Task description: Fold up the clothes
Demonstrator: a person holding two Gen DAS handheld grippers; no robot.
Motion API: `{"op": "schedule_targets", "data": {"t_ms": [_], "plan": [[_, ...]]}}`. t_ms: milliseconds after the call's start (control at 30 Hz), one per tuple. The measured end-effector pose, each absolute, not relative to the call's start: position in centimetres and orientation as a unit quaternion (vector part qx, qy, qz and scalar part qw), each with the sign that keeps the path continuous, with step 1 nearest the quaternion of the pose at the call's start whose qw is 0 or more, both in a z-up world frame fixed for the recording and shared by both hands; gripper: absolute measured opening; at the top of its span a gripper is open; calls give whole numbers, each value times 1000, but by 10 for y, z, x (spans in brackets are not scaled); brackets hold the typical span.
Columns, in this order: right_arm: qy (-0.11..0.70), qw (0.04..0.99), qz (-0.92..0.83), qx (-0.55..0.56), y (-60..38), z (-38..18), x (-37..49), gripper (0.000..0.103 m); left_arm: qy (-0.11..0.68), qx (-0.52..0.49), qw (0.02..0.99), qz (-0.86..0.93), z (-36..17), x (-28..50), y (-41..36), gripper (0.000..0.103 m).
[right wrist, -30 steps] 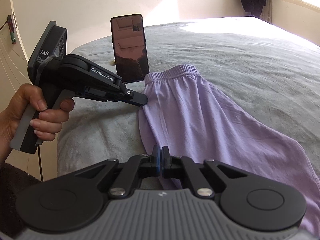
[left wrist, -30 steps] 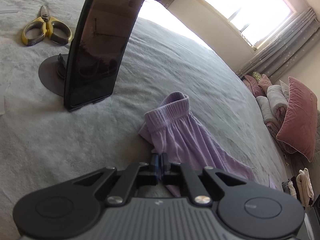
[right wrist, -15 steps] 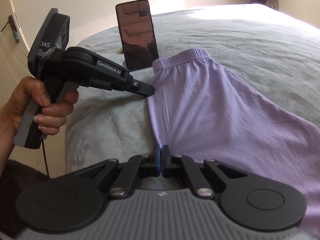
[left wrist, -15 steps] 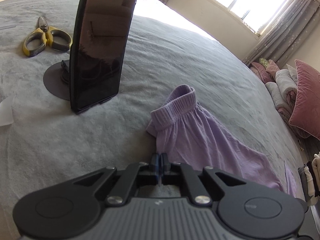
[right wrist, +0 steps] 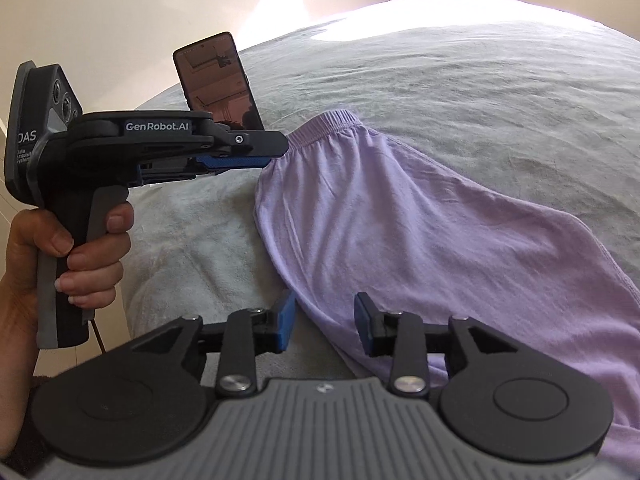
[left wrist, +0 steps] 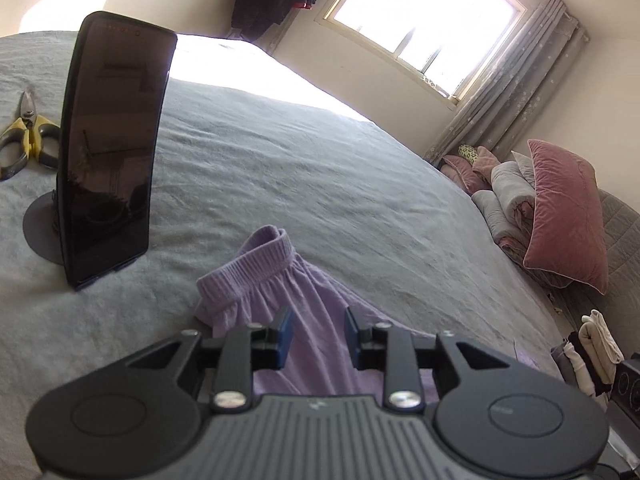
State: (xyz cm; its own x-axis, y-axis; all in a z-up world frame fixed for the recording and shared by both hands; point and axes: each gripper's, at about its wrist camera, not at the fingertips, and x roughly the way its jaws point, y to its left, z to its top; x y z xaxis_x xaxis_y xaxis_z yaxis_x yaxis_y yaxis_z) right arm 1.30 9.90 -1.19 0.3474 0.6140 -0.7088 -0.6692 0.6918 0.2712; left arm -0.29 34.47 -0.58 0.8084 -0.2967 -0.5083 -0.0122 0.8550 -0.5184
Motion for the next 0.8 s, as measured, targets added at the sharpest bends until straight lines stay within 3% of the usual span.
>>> {"op": "schedule_targets", "data": {"t_ms": [100, 267, 433, 800], "plan": [[418, 837, 351, -31, 79, 4, 3, 39, 308, -244, 912, -117, -10, 3, 324, 38], [432, 865, 256, -22, 45, 27, -16, 45, 336, -193, 910, -149, -19, 24, 298, 58], [454, 874, 170, -32, 21, 37, -19, 55, 340, -176, 907, -175, -18, 34, 269, 60], [458, 886, 75, -10, -59, 20, 12, 55, 331, -86, 895, -287, -6, 27, 186, 60]]}}
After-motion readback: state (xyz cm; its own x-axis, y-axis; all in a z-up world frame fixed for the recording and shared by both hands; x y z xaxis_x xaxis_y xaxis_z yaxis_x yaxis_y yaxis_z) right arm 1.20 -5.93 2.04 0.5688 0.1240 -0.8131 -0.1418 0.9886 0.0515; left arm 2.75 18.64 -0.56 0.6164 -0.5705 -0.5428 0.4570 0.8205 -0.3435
